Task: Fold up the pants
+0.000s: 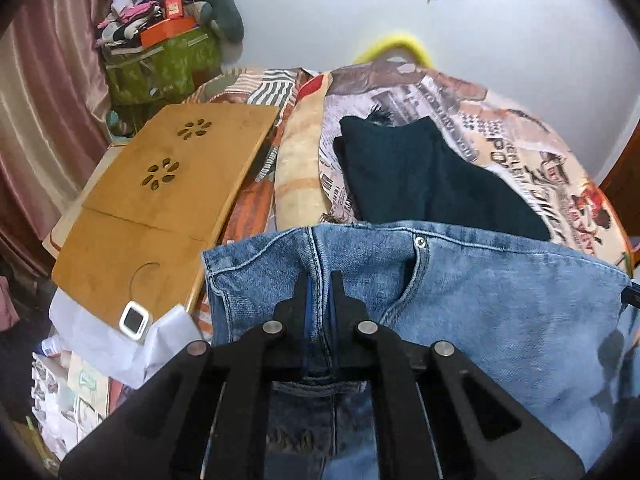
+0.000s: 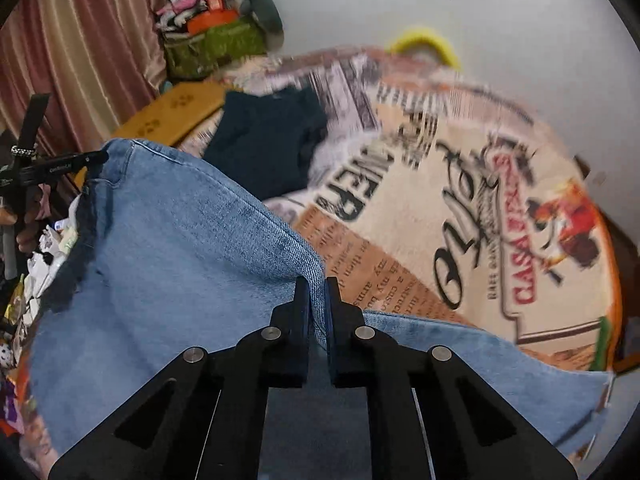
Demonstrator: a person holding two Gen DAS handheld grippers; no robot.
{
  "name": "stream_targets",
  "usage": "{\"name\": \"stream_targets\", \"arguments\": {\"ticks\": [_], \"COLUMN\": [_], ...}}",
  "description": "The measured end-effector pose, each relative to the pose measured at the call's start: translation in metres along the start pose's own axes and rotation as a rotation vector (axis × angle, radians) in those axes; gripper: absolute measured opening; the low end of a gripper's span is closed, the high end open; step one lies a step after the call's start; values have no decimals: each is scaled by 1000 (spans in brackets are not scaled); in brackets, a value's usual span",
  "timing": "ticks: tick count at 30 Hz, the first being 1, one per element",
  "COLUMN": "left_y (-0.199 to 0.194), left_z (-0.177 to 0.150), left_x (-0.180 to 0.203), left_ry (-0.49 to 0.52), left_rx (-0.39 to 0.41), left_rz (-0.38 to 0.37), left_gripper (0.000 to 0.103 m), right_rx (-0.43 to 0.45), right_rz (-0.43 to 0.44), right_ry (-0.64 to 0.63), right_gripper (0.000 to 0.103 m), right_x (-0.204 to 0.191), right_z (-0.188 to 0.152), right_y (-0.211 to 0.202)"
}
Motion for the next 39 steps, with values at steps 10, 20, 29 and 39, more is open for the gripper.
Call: {"name": "stream_targets", "arguments": {"ticks": [10, 20, 29, 39], "left_y": [-70, -99, -84, -81], "left_z": [-68, -138, -191, -224], "left_x": [-12, -34, -46, -49], "left_ry": [17, -30, -76, -52], "left_rx": [2, -55, -144, -198], "left_rz": [-4, -7, -33, 3], "left_gripper": [6, 6, 6, 8], "right_rx": [46, 79, 62, 32], "right_rz": [13, 58, 71, 93], "right_ry": [-49, -44, -55, -44], "right_gripper": [6, 6, 6, 11], "right_x": [-49, -89, -113, -125], "right_z": [-52, -104, -142, -169], "right_y": [-52, -76, -69, -57]}}
Point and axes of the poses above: each gripper's, at about its wrist camera, not at the fingertips, and y roughly the way its jaws point, x to its right, z to its top, the point moved 7 cm from there along y, roughly the way its jaws point, and after that the axes turned 7 degrees about -x, right-handed, at the moved point
